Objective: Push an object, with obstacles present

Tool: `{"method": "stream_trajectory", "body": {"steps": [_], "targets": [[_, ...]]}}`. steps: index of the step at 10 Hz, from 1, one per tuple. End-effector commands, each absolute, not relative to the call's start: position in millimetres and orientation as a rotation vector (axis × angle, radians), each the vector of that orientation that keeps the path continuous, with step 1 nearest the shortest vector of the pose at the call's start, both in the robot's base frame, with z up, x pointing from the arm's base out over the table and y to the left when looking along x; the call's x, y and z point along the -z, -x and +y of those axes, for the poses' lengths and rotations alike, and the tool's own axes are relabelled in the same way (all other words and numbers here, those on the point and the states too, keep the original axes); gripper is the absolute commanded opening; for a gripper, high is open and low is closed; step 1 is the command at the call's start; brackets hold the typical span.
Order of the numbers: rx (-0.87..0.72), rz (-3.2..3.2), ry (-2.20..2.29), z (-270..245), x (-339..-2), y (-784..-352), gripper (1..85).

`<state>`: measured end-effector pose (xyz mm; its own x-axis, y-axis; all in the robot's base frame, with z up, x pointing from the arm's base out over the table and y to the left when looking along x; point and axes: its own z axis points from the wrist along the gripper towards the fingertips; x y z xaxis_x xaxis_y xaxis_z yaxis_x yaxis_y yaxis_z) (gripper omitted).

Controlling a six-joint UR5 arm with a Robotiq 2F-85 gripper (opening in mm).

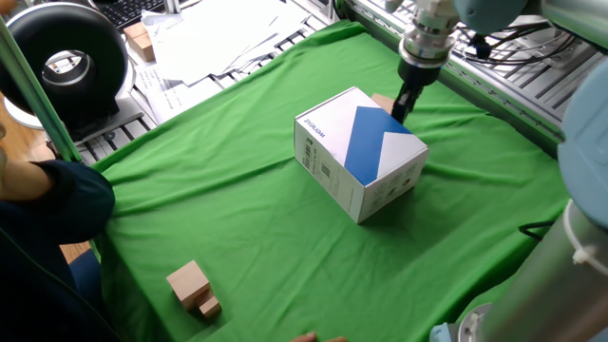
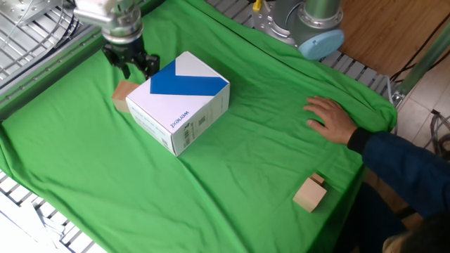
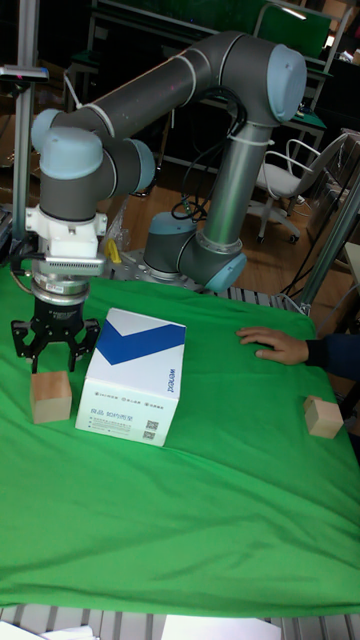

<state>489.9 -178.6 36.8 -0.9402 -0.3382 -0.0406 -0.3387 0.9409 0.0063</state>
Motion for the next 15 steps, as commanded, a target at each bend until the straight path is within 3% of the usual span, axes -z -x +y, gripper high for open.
{"method": "stream_trajectory", "body": {"steps": [1, 15], "targets": [[-0.015, 3.037, 0.502, -176, -21, -516, 57.7], [0.001, 3.029, 0.532, -165, -28, -544, 54.0]]}}
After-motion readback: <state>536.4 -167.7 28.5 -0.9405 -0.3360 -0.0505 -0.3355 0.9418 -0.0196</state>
